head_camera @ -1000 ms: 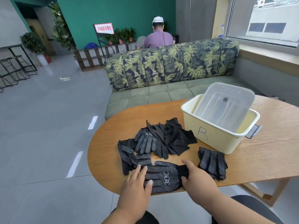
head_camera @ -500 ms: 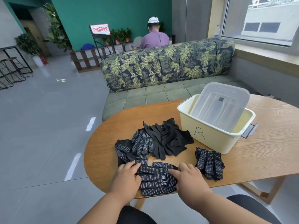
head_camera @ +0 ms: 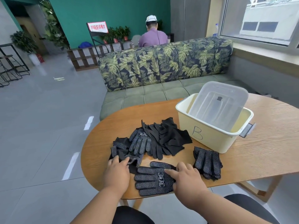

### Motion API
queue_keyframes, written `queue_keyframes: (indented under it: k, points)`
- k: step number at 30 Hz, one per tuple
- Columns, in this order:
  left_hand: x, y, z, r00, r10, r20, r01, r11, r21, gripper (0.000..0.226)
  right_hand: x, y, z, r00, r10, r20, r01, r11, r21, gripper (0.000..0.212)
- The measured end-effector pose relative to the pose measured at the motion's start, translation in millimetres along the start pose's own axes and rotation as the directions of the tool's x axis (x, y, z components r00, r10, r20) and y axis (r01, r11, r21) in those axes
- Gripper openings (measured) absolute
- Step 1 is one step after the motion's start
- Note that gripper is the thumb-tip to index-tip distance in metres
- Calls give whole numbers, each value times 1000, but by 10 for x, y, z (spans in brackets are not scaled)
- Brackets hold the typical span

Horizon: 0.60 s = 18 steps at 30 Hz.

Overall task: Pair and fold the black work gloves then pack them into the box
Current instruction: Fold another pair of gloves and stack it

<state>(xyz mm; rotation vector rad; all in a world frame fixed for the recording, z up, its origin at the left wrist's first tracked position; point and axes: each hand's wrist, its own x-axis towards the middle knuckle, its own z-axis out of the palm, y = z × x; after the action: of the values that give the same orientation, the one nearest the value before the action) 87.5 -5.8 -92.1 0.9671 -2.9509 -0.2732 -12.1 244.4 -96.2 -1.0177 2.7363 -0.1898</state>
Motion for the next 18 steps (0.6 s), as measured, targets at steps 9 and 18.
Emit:
queue_keyframes:
  k: [9, 18]
  points:
    - [-215, 441, -355, 1000, 14, -1, -14, 999, 37, 37, 59, 15, -6, 1000, 4, 10, -4, 998, 57, 59]
    - [-38, 802, 9, 993, 110, 46, -105, 989, -102, 35, 56, 24, -44, 1000, -5, 31, 3, 999, 49, 60]
